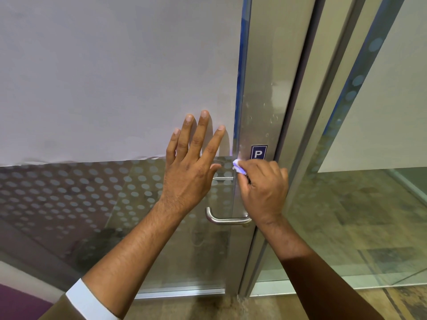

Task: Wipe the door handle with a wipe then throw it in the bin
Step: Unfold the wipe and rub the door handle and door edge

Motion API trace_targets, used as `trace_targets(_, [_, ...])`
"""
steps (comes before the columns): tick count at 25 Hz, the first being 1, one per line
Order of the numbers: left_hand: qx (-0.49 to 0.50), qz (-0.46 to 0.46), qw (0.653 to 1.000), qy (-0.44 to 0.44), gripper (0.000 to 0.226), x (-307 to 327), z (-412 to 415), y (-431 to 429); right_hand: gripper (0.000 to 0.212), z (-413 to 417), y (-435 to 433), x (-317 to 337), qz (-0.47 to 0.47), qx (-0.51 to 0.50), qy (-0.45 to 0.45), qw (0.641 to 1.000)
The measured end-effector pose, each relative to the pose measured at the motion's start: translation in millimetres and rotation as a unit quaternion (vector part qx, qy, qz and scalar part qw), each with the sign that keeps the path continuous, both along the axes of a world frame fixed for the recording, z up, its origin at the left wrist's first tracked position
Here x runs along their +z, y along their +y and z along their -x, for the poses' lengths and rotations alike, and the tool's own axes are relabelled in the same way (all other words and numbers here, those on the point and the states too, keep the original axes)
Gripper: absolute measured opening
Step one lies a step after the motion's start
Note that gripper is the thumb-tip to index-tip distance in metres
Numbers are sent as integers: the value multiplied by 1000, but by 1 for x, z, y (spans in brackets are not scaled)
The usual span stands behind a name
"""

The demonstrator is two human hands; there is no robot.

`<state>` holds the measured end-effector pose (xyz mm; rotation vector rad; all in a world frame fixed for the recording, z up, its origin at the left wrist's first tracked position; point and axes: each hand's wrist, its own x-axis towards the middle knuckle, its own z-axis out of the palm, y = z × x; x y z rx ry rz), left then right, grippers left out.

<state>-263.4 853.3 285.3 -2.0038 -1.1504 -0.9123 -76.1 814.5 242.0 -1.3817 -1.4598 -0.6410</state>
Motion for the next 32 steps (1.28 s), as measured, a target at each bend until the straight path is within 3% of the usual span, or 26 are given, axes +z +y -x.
trace_targets(6, [2,-9,1000,-1,105,1,0,-1,12,-4,10,37,-43,-2,55,998])
trace_targets(9, [4,-7,1000,0,104,1,0,-1,13,-7,9,22,-40,8,73,997])
trace_targets(20, [4,-6,1000,-1,102,1,0,-2,11,-11,-2,-53,41,-3,1,999])
trace_targets(28, [1,-2,1000,-4,100,2,-1,-3,5,-16,13,25,-64,1,25,998])
trace_targets(32, [3,-3,1000,-2,103,2,-1,-2,3,-21,13,23,-53,11,-3,999])
